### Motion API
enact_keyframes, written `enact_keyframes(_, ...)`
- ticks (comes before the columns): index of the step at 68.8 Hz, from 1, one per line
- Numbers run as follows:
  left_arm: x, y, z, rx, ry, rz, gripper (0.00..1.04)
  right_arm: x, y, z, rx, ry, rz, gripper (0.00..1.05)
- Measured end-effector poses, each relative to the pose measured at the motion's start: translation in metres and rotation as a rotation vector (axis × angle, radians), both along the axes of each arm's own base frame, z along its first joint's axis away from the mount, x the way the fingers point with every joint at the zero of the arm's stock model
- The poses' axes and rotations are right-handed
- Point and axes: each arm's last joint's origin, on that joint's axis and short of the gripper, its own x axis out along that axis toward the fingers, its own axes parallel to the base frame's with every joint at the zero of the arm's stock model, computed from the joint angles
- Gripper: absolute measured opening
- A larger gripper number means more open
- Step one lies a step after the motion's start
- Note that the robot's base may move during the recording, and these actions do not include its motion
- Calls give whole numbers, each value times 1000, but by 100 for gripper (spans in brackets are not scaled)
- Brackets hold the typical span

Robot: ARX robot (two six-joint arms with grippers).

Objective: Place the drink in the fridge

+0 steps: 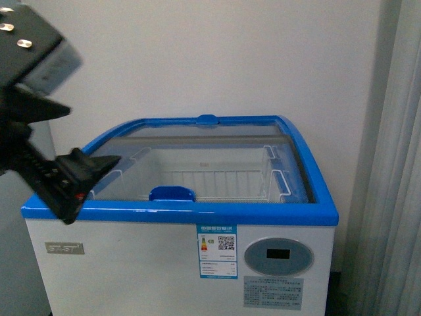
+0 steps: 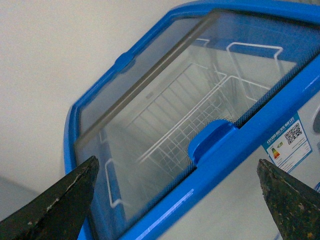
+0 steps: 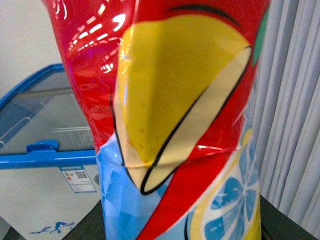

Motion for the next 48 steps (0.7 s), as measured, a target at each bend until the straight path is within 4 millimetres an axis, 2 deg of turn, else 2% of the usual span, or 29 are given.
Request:
enact_keyframes(9, 50, -28, -5, 286, -60, -152, 97, 0, 0, 0, 0, 0, -1, 41)
enact_keyframes(20, 86, -37, -11, 401, -61, -189, 97, 0, 0, 0, 0, 0, 0, 41)
enact_keyframes(37, 115, -41, -23, 492, -18, -241, 97, 0, 0, 0, 0, 0, 0, 41)
enact_keyframes(48, 144, -43, -30, 533, -15, -233, 97, 0, 0, 0, 0, 0, 0, 41)
